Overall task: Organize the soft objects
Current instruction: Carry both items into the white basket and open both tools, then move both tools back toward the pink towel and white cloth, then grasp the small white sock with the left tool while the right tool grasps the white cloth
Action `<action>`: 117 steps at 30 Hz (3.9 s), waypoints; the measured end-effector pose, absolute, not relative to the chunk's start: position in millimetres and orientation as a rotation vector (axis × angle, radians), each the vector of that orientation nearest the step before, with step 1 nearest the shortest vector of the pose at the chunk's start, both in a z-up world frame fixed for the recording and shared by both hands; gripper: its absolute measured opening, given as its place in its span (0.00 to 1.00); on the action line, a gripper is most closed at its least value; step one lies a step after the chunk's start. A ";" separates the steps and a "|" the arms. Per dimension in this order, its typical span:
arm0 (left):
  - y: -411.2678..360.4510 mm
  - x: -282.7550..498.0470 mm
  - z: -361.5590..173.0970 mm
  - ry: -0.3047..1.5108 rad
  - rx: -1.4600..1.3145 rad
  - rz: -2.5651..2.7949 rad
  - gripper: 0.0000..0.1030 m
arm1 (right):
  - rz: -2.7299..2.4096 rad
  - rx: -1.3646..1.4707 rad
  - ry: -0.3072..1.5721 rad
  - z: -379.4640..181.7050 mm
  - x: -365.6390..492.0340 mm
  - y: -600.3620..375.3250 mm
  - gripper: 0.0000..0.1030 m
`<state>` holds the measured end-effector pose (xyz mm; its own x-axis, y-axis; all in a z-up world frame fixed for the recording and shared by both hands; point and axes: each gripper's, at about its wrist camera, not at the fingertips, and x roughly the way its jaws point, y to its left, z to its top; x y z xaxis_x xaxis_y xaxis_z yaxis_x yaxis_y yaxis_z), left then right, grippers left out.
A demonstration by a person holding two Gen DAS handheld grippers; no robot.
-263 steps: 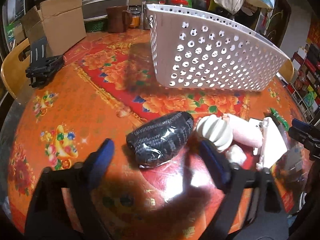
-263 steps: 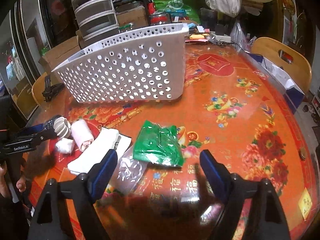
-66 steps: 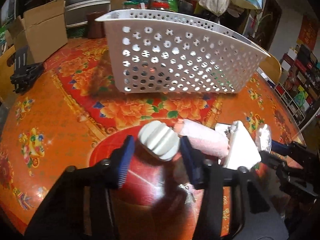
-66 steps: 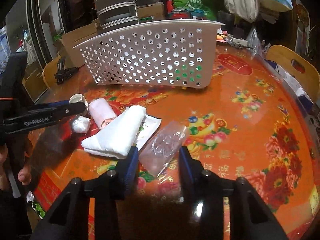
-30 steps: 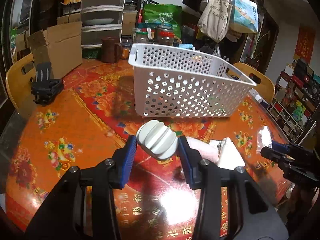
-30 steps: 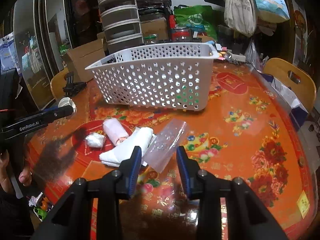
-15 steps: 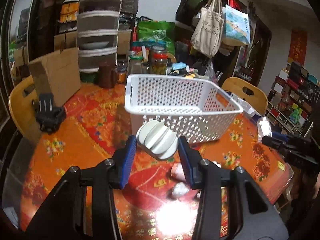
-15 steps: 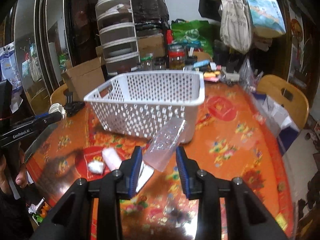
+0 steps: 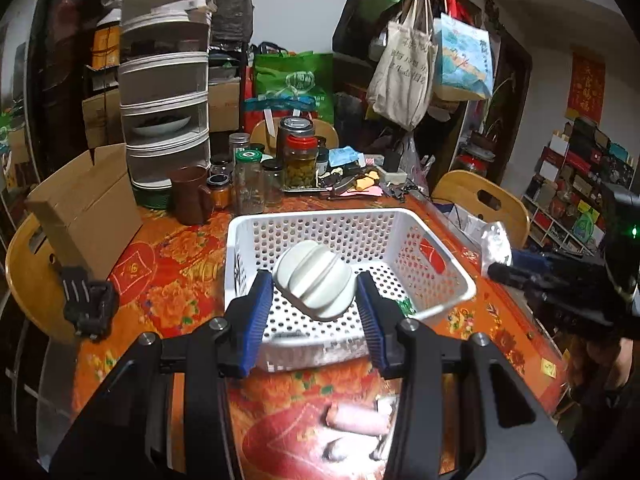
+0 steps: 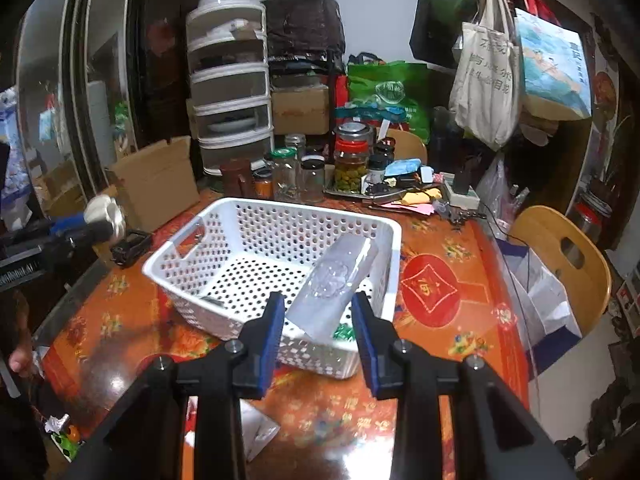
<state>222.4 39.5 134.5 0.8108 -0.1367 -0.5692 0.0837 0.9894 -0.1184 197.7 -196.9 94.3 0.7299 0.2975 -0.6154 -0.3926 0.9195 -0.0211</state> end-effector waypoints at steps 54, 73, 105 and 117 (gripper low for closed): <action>33.3 343.8 54.5 0.838 -0.050 -0.038 1.00 | 0.306 -0.191 0.875 41.5 300.2 -173.2 0.72; 24.7 170.4 111.8 0.606 -0.031 -0.034 1.00 | 0.342 -0.113 0.612 96.0 174.6 -200.9 0.96; 3.0 140.8 -80.3 0.846 -0.054 -0.090 0.75 | 0.441 -0.005 0.823 -60.2 103.6 -201.8 0.87; -9.8 156.4 -100.2 0.884 -0.047 -0.152 0.23 | 0.479 -0.003 0.836 -68.4 100.7 -184.6 0.81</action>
